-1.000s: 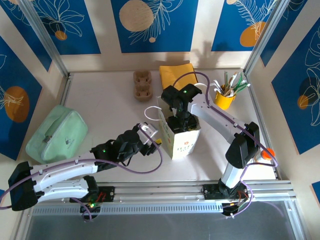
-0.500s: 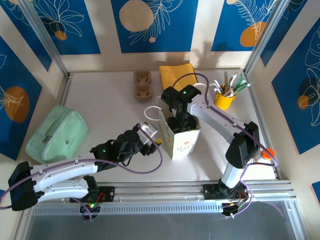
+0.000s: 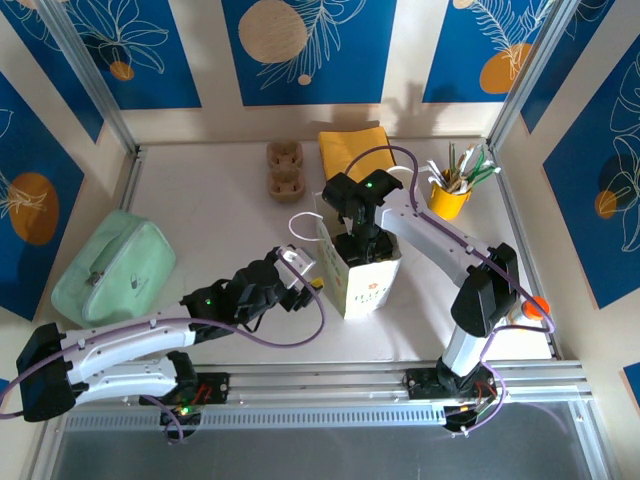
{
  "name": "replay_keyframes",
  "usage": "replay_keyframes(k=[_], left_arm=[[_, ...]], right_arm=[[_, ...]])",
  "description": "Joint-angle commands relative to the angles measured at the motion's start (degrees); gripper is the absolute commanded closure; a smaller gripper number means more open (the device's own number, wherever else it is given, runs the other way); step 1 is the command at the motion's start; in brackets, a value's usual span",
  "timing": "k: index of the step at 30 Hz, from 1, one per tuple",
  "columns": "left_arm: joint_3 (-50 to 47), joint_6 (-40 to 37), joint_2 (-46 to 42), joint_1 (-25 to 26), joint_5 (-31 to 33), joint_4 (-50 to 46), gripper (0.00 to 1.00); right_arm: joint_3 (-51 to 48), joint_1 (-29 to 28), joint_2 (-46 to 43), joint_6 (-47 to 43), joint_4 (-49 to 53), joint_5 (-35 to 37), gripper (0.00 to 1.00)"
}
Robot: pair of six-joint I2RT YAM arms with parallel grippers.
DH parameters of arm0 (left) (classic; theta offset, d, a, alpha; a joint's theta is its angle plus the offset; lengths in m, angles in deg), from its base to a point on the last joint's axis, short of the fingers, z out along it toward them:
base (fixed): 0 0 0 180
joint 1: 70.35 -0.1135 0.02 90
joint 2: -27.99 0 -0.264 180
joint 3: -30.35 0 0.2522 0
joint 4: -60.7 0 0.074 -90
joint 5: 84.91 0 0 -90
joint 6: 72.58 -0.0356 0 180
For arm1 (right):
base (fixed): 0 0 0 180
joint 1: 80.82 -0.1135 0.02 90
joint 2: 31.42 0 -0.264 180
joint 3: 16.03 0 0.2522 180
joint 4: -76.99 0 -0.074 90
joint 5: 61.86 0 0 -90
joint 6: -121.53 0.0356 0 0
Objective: Pack the takeout coffee
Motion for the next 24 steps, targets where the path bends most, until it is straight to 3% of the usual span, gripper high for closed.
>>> replay_keyframes(k=[1, 24], left_arm=[[1.1, -0.8, -0.2, 0.6, 0.3, 0.7, 0.22], [0.8, -0.4, -0.4, 0.6, 0.4, 0.4, 0.22]], right_arm=[[-0.6, 0.4, -1.3, -0.6, 0.6, -1.5, 0.44], [-3.4, 2.7, -1.6, -2.2, -3.0, -2.4, 0.45]])
